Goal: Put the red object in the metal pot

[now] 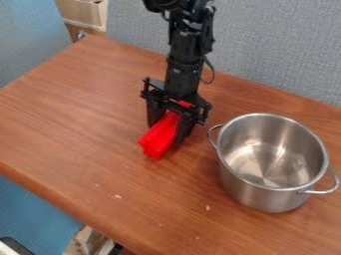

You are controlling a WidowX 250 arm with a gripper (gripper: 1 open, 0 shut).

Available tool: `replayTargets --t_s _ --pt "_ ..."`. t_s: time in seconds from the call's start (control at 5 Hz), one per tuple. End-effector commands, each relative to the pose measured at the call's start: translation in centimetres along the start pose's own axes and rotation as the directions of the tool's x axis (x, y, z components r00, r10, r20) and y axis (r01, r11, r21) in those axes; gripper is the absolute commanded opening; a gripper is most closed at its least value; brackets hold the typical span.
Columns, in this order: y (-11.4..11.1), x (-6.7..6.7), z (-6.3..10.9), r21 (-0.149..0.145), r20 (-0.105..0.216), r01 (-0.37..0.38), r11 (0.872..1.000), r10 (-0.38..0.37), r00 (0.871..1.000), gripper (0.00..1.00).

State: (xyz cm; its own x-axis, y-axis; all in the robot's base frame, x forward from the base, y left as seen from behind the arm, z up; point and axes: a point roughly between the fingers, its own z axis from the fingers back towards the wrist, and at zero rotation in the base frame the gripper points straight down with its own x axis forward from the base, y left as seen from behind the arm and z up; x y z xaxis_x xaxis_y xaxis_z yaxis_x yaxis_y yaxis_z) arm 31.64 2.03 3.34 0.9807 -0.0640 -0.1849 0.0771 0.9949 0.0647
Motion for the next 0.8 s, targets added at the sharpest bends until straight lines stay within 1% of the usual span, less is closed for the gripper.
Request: replayTargets --t_s 0.0,0.6 --pt "0.27 0.34 2.82 0.013 0.097 0.004 1.000 -0.005 0.995 0.00" --pt "1.05 0.69 2.09 0.007 0.096 -0.001 1.000 0.001 0.995 0.00"
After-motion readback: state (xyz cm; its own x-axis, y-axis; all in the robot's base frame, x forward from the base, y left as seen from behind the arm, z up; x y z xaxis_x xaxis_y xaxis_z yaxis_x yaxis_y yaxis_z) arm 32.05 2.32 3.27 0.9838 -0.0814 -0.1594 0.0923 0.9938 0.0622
